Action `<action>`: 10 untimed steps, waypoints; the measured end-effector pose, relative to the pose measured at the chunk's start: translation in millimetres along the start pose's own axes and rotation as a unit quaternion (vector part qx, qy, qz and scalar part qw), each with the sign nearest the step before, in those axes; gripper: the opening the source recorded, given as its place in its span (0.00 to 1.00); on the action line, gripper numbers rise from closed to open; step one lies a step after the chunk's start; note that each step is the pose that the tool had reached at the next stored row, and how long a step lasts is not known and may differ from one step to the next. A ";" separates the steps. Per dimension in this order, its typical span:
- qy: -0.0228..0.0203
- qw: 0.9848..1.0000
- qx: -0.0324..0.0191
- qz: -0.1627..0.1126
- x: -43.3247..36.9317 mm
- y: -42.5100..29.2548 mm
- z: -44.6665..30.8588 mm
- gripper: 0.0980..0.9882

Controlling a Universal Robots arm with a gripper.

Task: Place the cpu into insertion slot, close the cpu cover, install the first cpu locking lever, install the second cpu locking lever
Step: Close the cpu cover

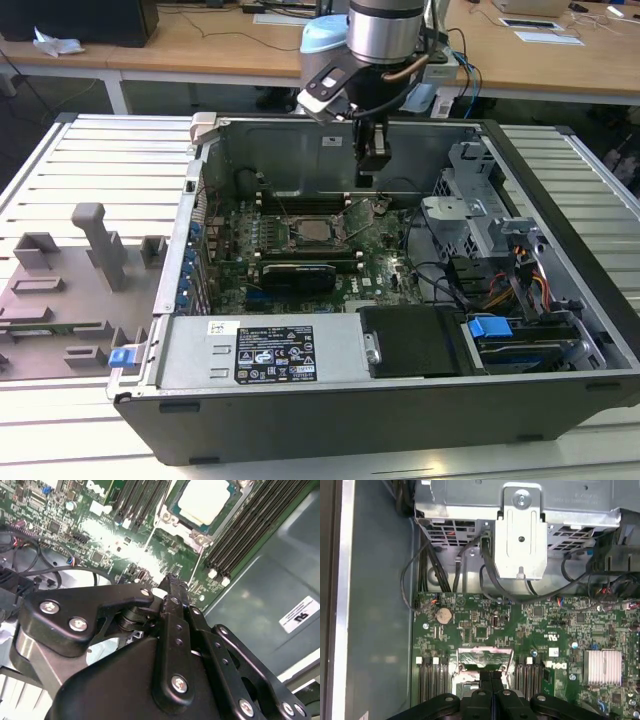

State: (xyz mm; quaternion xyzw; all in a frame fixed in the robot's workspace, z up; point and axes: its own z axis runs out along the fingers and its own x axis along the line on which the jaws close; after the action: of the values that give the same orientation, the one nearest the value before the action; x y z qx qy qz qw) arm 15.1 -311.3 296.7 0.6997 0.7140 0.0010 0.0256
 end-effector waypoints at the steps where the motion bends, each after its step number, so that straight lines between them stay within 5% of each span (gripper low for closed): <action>1: 0.000 1.000 0.001 0.000 -0.2 9.7 0.4 0.01; 3: 0.000 1.000 0.002 0.000 -0.3 17.7 0.6 0.01; 10: 0.000 1.000 0.003 0.000 -0.5 29.0 1.1 0.01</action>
State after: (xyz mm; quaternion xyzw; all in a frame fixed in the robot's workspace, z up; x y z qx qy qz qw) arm 44.2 -311.3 296.7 0.6997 0.7141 -0.0013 0.0233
